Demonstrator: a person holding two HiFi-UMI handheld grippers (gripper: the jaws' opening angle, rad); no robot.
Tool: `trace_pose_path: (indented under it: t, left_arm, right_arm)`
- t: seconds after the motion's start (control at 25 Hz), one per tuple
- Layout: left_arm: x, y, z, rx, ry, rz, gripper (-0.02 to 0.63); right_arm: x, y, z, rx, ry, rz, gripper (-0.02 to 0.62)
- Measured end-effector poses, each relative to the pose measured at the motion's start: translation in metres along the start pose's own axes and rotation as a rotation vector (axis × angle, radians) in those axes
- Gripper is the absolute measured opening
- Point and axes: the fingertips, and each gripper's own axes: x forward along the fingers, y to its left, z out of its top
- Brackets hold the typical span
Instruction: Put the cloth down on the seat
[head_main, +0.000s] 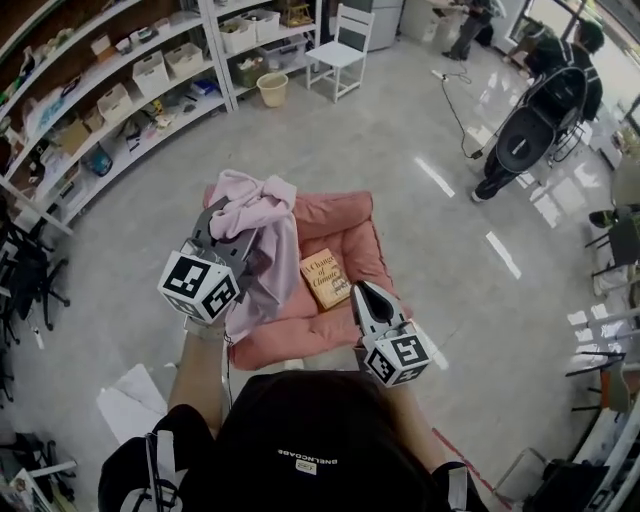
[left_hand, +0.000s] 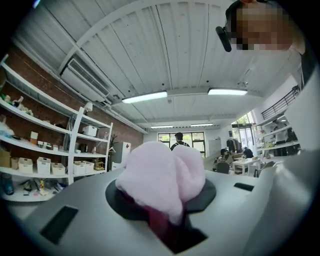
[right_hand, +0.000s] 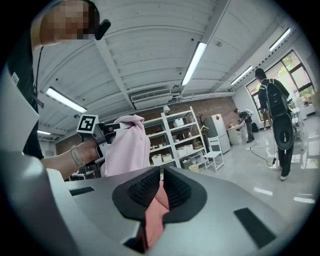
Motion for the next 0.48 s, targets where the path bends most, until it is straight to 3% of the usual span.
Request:
trace_pose_path:
  t: [0.48]
  left_arm:
    - [0.084,-0.04,0.006,-0.033,-0.044,-0.315,0.135]
  right_arm:
    - [-0.046,-0.022,-0.006,0.025,-0.048,-0.304,0.041]
